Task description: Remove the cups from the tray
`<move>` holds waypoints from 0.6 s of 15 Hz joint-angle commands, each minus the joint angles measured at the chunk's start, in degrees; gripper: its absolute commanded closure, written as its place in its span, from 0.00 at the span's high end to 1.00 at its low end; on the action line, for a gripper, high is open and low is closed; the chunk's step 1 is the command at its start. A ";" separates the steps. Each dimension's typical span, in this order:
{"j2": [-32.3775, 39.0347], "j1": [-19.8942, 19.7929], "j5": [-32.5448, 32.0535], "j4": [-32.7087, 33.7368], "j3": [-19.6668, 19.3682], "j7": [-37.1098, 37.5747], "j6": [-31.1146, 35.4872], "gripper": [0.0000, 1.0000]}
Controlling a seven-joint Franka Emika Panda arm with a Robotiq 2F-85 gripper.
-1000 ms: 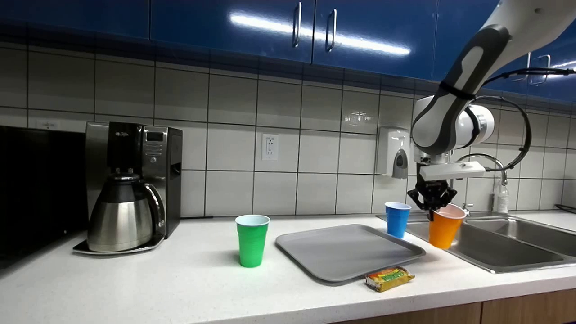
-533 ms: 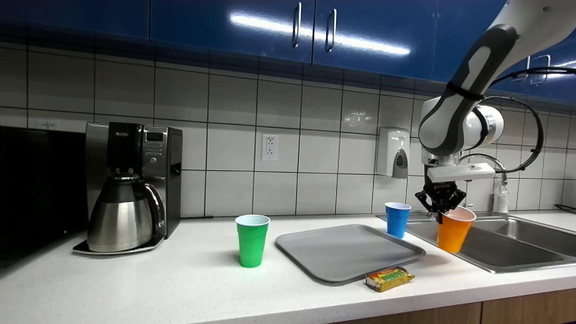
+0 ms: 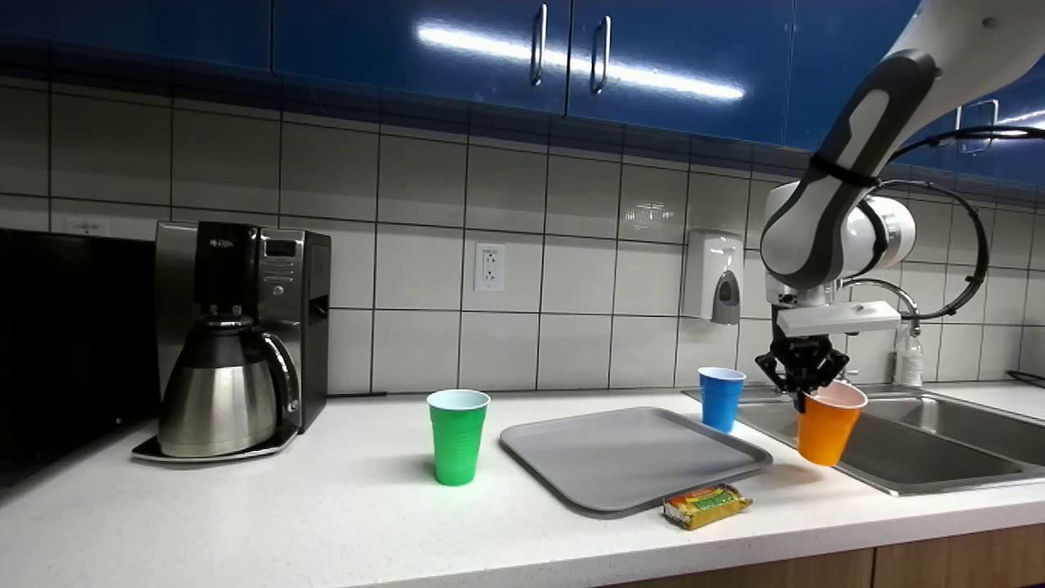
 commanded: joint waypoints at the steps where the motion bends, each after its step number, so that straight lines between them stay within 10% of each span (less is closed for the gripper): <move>1: 1.23 -0.82 -0.52 0.02 0.41 1.40 1.36 0.01; 5: 2.77 -0.53 -0.56 0.42 0.12 1.50 1.88 0.01; 6: 3.08 -0.42 -0.86 0.52 0.04 1.76 1.96 0.27; 9: 3.88 -0.24 -1.18 0.70 -0.24 2.16 2.65 0.43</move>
